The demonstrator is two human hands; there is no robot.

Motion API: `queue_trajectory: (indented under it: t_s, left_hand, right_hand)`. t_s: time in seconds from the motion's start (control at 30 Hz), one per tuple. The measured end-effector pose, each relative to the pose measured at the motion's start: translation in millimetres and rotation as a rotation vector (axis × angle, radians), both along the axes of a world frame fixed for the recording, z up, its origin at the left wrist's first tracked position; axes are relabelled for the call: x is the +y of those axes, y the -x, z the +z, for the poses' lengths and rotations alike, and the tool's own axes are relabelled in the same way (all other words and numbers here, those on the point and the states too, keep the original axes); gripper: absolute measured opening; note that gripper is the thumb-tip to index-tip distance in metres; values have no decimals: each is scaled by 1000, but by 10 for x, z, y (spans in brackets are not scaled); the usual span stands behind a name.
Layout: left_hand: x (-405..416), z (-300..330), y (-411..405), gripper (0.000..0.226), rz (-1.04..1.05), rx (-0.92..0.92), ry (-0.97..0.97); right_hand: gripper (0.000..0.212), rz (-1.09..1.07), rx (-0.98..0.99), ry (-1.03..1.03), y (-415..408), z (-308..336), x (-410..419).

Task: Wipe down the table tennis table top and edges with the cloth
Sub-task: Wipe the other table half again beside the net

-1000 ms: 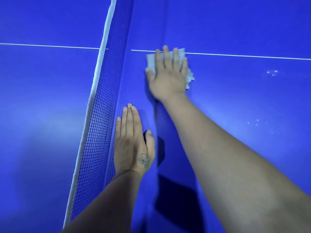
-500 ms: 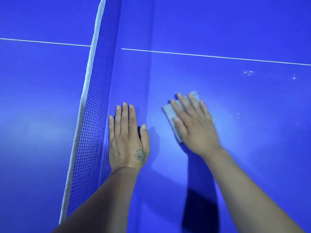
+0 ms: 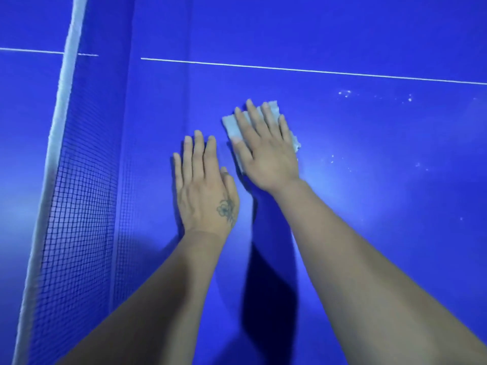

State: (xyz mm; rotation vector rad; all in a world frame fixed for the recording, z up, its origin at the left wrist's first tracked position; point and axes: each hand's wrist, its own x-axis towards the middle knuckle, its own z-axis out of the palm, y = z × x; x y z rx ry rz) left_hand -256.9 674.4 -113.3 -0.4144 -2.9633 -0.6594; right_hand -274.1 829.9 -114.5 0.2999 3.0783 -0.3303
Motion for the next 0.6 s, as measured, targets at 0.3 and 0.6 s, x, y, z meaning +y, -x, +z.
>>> queue_trajectory:
  t_s: [0.3,0.6]
  left_hand:
    - [102,-104,-86,67,2,-12,307]
    - [127,-154,-74,66,8,16,264]
  right_hand:
    - [60,-188,30,-3,-752,-38,456]
    - [63,-395,-14,14,686,-99,799]
